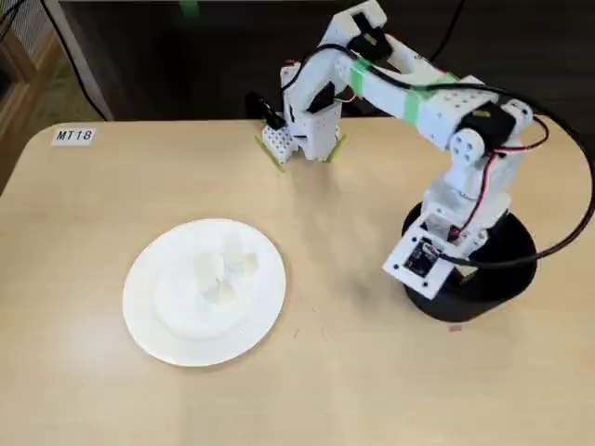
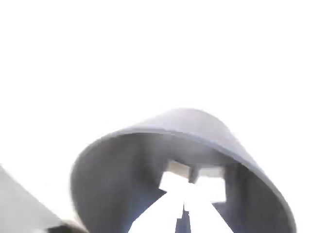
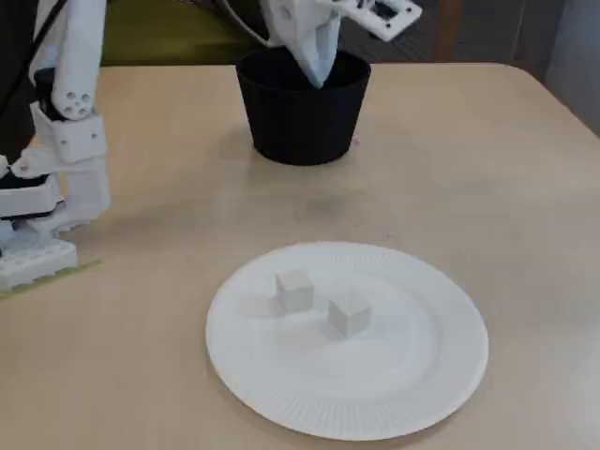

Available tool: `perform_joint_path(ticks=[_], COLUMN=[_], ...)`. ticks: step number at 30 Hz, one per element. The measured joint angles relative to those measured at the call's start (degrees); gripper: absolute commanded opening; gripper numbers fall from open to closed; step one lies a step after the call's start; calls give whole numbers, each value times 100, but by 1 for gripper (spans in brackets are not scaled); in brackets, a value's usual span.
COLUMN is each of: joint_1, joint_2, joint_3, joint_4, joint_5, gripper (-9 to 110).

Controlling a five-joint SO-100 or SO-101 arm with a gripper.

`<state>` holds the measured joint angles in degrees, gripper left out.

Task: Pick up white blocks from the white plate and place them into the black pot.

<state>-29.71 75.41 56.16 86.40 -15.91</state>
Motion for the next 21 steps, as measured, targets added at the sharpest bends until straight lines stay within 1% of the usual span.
perform_joint_path(ticks=[6, 10, 14, 18, 19, 21], joint_1=[466, 1099, 1986, 3164, 3472, 4034], joint_2=[1459, 1969, 2109, 2118, 2057, 1828], joint_3=[0, 35, 765, 1767, 1863, 1872], joint_4=[-105, 299, 404, 316, 246, 105], joint_5=[220, 475, 686, 967, 932, 448], gripper=[-2, -2, -2, -2, -2, -2])
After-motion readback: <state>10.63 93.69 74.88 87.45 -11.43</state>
